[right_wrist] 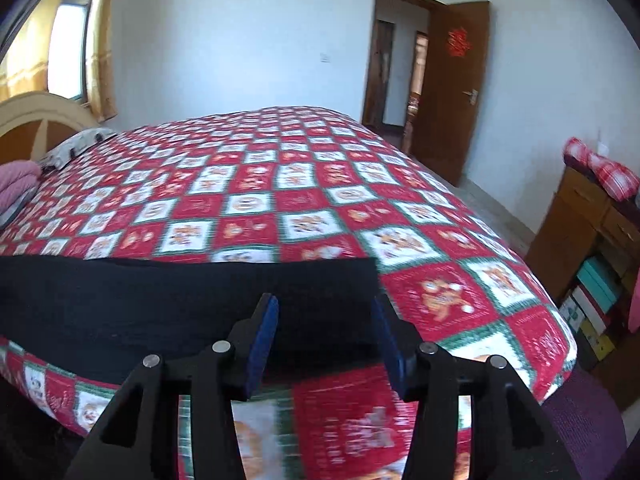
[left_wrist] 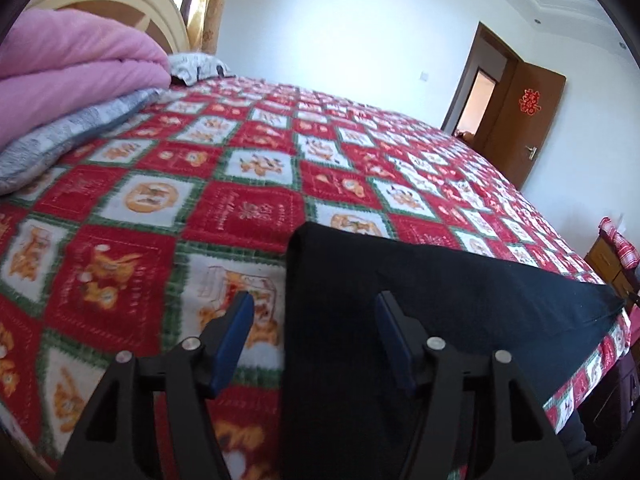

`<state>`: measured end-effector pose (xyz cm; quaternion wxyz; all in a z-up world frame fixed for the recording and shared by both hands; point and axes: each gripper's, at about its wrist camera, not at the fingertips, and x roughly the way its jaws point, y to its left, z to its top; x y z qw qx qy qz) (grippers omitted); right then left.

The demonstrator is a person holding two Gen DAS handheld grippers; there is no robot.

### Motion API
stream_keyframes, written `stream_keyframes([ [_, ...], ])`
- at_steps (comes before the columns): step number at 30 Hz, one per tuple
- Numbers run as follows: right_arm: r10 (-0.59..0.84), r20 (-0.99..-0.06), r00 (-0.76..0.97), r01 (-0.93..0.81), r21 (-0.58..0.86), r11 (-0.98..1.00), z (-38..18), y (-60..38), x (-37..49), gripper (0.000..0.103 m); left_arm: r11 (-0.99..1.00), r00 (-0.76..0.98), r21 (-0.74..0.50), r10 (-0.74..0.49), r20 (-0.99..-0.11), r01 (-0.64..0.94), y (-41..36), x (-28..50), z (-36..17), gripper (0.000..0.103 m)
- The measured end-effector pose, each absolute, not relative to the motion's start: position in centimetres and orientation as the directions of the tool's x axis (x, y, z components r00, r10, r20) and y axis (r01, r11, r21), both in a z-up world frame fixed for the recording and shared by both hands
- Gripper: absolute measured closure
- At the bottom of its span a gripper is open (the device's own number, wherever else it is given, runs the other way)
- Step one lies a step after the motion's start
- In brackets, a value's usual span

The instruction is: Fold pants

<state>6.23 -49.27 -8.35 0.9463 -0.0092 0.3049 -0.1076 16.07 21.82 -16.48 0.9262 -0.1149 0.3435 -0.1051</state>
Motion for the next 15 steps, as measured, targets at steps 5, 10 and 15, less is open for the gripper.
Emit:
stream_keyframes([
  [5,-0.146,-0.588,0.795,0.053,-0.172,0.984,-9.1,-42.7,7.6,0.052,0.961,0.716,-0.257,-0.253,-0.651,0.106,20.9,17.0,-17.1,0.068],
  [10,-0.058,-0.626,0.778,-0.103,-0.218,0.971,-11.3,-36.9,9.1,0.052,0.971,0.729,-0.212,-0.226,-0.646,0.114,20.9,16.4,-16.3,0.094],
  [15,0.011,-0.634,0.773,-0.256,-0.297,0.92,-13.3,-30.6,10.2,0.052,0.957,0.725,-0.262,-0.267,-0.635,0.123,21.5,15.8,-15.7,0.096],
])
